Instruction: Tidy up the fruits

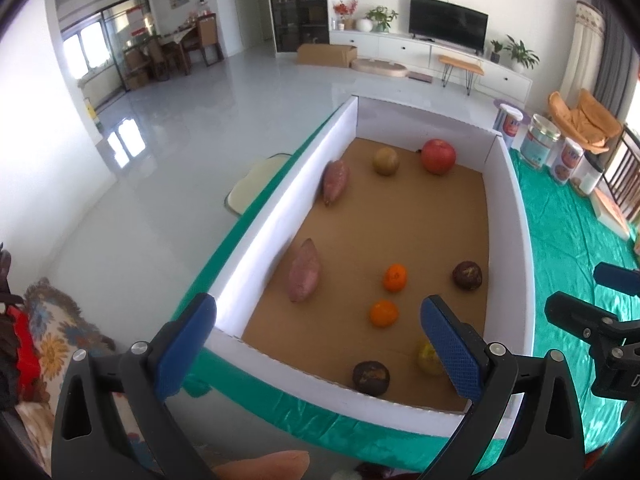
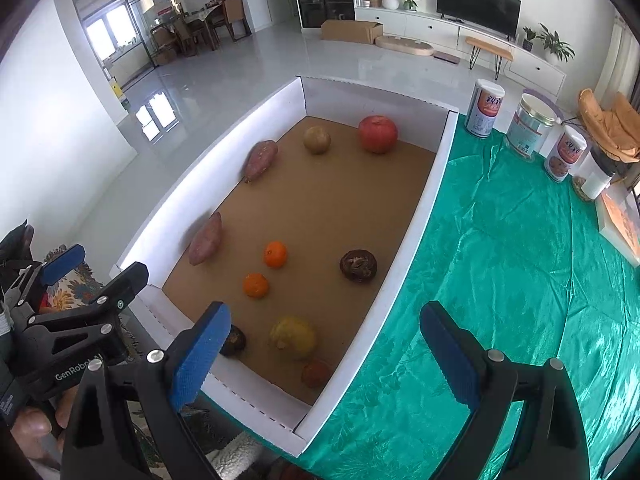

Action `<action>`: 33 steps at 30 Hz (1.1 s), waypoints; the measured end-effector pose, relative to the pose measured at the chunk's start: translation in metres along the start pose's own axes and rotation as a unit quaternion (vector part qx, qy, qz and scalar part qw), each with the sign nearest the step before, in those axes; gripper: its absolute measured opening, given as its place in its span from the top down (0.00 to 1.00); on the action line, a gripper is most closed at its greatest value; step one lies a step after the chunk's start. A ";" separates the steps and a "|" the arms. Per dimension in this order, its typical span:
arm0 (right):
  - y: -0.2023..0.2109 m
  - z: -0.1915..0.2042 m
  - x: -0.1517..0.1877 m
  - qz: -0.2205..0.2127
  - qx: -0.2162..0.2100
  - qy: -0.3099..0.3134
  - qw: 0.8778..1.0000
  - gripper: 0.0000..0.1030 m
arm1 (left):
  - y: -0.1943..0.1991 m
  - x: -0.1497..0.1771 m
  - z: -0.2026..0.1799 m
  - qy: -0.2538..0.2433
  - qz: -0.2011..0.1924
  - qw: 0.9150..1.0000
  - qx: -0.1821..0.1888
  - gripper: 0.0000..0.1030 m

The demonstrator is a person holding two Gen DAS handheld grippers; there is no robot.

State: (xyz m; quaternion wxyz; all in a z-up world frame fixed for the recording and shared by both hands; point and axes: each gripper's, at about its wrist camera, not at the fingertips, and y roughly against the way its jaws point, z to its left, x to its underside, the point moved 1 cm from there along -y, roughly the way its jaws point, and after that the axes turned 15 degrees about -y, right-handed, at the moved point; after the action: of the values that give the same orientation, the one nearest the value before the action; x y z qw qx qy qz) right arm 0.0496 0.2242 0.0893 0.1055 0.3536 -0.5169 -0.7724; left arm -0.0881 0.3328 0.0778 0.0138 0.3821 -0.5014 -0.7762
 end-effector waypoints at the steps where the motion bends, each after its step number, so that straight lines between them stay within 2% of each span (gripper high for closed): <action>1: -0.001 0.000 0.000 0.001 -0.001 0.000 1.000 0.08 | -0.001 0.000 0.001 0.002 0.002 1.000 0.001 0.01; 28: -0.012 0.007 0.002 0.009 0.014 0.011 1.000 0.08 | -0.009 0.002 0.002 0.001 0.012 1.000 0.010 0.01; 33: -0.015 0.010 0.004 0.011 0.014 0.016 1.000 0.08 | -0.007 0.000 0.000 0.000 0.004 1.000 0.023 0.01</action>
State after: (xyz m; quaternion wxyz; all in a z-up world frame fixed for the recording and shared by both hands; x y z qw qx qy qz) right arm 0.0434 0.2359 0.0771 0.1177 0.3618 -0.5295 -0.7582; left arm -0.0855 0.3358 0.0726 0.0077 0.3807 -0.5207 -0.7641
